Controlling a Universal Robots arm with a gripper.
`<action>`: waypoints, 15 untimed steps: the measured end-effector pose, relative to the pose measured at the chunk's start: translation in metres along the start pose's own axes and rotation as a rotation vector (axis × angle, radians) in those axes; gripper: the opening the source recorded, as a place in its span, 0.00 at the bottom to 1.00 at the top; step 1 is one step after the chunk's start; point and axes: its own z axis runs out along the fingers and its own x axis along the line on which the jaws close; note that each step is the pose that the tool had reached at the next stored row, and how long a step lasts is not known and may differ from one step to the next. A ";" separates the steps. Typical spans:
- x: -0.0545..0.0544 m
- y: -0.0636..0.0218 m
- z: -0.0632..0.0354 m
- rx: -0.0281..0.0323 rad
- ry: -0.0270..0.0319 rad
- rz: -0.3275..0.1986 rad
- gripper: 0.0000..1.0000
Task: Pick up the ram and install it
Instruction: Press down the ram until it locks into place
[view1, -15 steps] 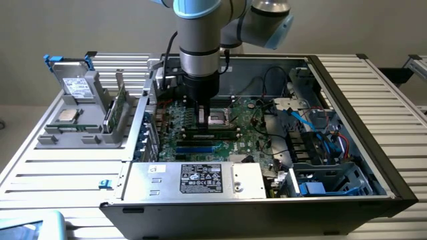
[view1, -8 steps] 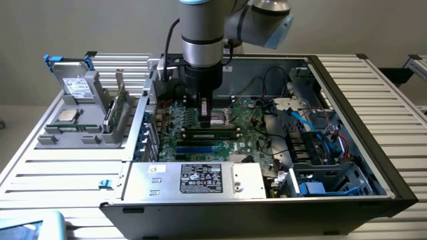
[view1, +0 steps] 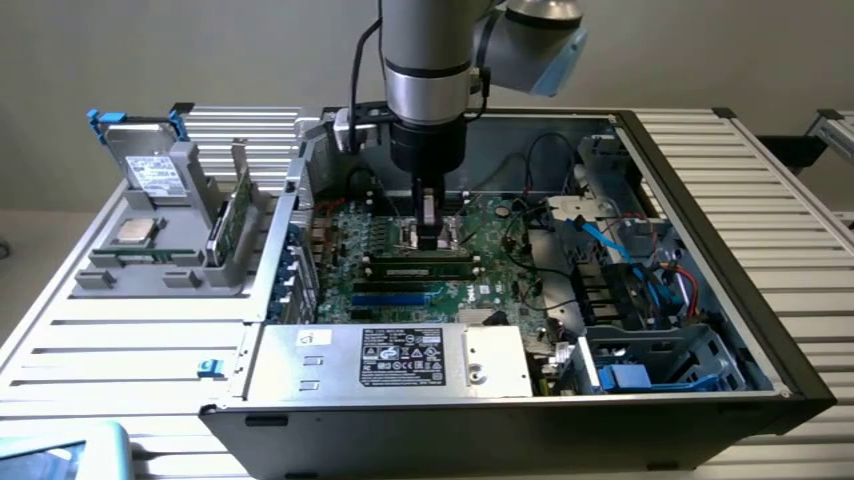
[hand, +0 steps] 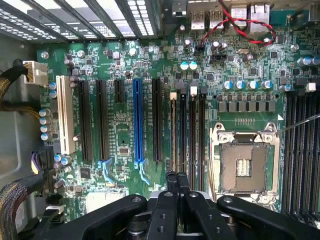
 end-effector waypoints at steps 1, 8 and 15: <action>0.000 -0.0001 0.0000 0.0001 -0.0001 0.000 0.11; 0.000 -0.0001 0.0000 0.0001 -0.0001 0.000 0.11; 0.000 -0.0001 0.0000 0.0001 -0.0001 0.000 0.11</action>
